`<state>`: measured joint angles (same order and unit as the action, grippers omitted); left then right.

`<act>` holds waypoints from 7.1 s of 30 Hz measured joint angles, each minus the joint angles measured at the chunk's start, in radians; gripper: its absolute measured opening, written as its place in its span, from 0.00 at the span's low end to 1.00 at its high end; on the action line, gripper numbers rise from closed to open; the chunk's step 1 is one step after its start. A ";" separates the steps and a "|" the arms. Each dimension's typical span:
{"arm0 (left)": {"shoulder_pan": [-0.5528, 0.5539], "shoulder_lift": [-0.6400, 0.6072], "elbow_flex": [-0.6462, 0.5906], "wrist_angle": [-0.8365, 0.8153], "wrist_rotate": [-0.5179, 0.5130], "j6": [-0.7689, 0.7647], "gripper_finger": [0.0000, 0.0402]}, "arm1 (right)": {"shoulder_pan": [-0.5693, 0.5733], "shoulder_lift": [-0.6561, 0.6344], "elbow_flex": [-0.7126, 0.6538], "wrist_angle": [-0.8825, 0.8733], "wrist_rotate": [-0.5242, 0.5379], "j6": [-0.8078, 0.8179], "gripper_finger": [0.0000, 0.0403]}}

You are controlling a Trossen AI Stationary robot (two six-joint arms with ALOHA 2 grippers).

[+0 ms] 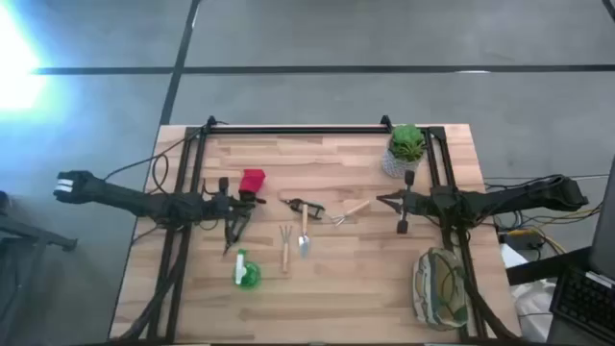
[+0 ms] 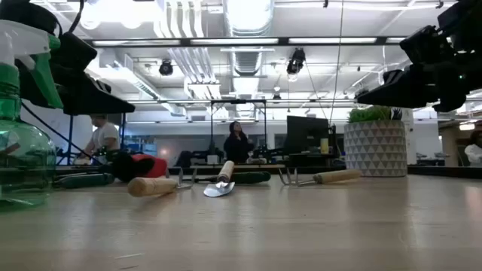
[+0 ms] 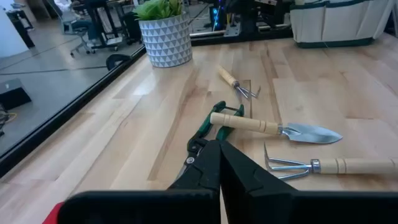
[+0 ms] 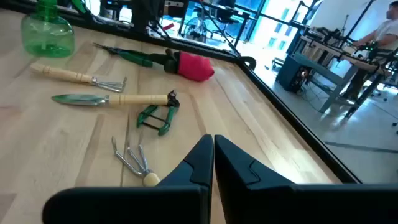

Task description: Pick & Place Garden tools in Gardening bag

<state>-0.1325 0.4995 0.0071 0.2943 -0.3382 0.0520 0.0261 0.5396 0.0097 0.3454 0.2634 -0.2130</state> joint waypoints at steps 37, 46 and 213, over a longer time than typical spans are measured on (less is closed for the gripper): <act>0.000 0.000 0.000 0.000 0.000 0.000 0.01 | -0.001 0.000 0.000 0.006 0.001 -0.160 0.02; 0.000 0.000 0.000 0.000 0.000 0.000 0.01 | -0.001 0.001 0.000 0.196 -0.079 0.196 0.02; 0.000 0.000 0.000 -0.004 0.000 0.000 0.01 | 0.768 0.649 0.937 -1.791 -0.324 1.419 0.32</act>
<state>-0.1324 0.4995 0.0072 0.2902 -0.3386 0.0520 0.7944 1.1885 0.9471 -1.4458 -0.0608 1.2057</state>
